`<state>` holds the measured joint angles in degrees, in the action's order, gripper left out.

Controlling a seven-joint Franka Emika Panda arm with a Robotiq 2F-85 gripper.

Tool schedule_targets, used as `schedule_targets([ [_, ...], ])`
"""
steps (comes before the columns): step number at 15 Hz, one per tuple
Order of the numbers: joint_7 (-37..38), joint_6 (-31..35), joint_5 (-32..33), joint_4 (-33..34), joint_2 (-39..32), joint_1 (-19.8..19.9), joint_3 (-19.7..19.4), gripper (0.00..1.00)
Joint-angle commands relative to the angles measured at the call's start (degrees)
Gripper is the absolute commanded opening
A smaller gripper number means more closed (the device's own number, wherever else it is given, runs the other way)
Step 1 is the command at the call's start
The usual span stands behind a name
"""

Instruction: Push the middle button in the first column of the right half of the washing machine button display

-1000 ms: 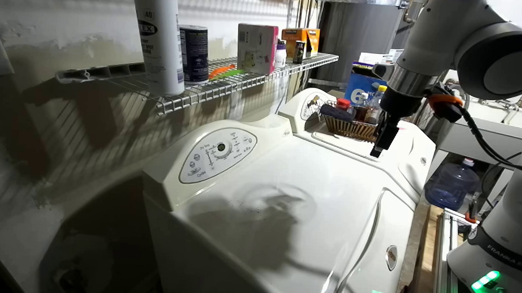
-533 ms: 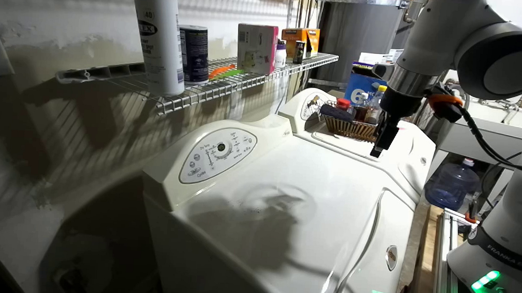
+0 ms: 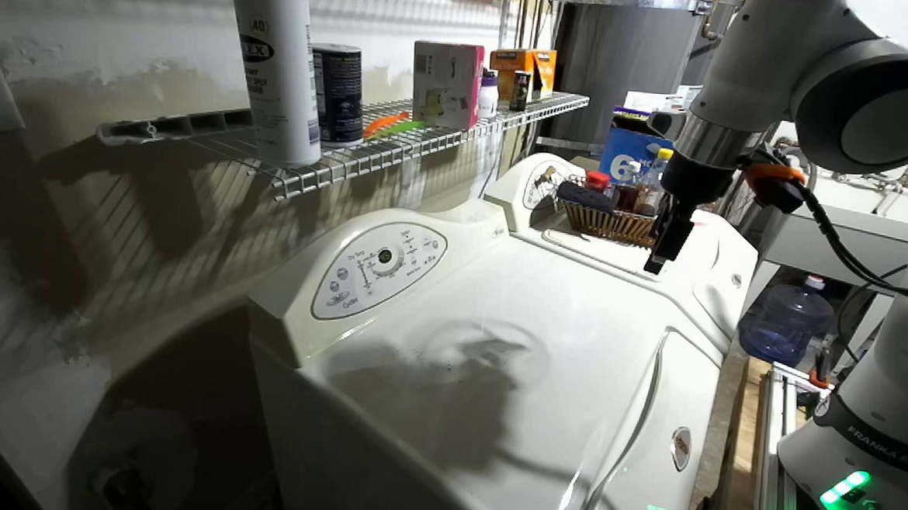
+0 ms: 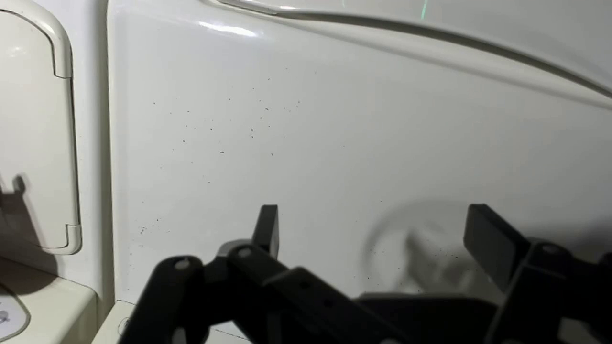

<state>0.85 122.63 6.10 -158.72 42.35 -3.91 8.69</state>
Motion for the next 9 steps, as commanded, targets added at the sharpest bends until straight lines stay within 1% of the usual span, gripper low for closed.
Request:
schedule_targets([
  [1, -1.34, 3.11, -0.04, 0.6, -2.21, -1.28, -1.66, 1.0],
  [2, -3.12, 5.77, -1.48, 1.0, -3.77, -2.44, -3.03, 1.0],
  [4, -5.98, 13.77, -3.09, 1.67, -7.65, -3.82, -5.01, 1.0],
  [6, -9.56, 22.42, -6.38, 2.41, -12.21, -6.19, -8.05, 1.0],
  [8, -14.28, 30.48, -12.17, 3.65, -17.62, -10.13, -12.27, 1.0],
  [9, -16.97, 33.33, -15.57, 4.49, -20.05, -12.62, -14.51, 1.0],
])
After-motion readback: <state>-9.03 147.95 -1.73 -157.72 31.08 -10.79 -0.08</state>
